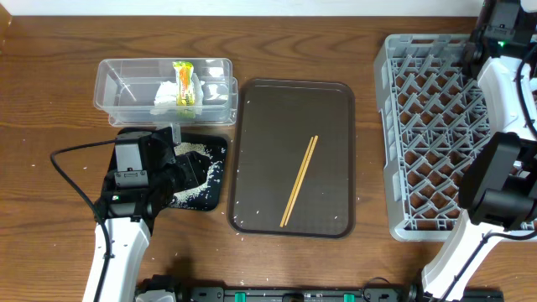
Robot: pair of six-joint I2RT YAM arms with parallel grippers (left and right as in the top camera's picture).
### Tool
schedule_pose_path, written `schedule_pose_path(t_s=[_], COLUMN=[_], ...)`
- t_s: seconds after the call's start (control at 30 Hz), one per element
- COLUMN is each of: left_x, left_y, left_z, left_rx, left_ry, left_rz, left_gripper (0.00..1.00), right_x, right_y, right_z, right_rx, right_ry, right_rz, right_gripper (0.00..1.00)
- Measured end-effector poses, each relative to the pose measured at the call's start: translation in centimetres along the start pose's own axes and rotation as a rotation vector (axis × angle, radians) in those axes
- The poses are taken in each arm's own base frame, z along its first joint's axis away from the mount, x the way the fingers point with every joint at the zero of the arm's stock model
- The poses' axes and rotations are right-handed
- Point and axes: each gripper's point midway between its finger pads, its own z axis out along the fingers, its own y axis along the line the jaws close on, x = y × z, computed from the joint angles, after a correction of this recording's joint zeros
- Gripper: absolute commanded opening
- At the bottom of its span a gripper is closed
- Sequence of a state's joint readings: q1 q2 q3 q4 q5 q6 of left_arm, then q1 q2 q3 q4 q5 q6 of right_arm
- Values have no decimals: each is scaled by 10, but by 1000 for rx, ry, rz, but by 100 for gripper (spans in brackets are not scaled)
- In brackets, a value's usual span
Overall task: Sort waste into correct bins and load items into the dishwasher rack
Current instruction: 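Lift the bowl with the right gripper and place it in the rack, then reach the right gripper to the chopsticks on the brown tray and grasp one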
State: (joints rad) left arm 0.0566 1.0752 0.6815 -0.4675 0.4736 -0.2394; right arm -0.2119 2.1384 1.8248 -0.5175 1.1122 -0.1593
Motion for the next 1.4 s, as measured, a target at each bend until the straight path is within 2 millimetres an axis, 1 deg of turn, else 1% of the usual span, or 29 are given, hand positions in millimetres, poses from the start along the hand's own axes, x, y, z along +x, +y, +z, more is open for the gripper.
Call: schedule_pose_path(t_s=[0.07,0.27,0.33,0.47,0.53,0.57,0.63,0.73,0.77,0.83,0.9,1.0,1.1,1.13,1.17,1.2,1.23,1.3,1.33,1.4], left_x=[0,0,0,0,0,0,0,0,0,0,0,0,4,7,10,11,10,2,-4,-15], left_y=[0,0,0,0,0,0,0,0,0,0,0,0,2,3,5,6,7,6,5,2], left_z=[0,0,0,0,0,0,0,0,0,0,0,0,0,-1,-2,-3,-6,-10,-13,-17], left_rx=[0,0,0,0,0,0,0,0,0,0,0,0,-9,-19,-30,-42,-55,-71,-79,-89], left_ry=[0,0,0,0,0,0,0,0,0,0,0,0,18,30,45,51,53,33,15,-16], left_rz=[-4,-19,-19,-23,-23,-23,-23,-23,-23,-23,-23,-23,-31,-38,-46,-49,-51,-43,-36,-20], left_gripper=[47,48,47,47,47,47,48,48,48,48,49,49,48,48,48,48,48,48,48,48], right_x=[2,19,21,25,25,25,29,37,40,44,45,47,49,49,48,47,45,38,35,32], right_y=[2,17,19,28,33,36,44,67,74,86,91,99,109,112,114,114,113,107,103,94], right_z=[1,7,6,-6,-16,-22,-32,-48,-53,-63,-70,-78,-87,-92,-98,-104,-115,-143,-161,-194], right_rx=[5,21,36,53,56,52,40,-24,-43,-75,-90,-119,-208,-255,-317,-375,-459,-637,-744,-916], right_ry=[-2,1,-6,-20,-32,-37,-42,-56,-60,-71,-80,-86,-88,-90,-91,-94,-100,-120,-127,-136], right_rz=[-14,-55,-50,-71,-88,-102,-146,-229,-246,-277,-282,-289,-294,-292,-284,-272,-260,-212,-178,-131], right_gripper=[1,1,1,1,4,8,20,38,42,47,51,51,60,65,68,68,67,61,56,50])
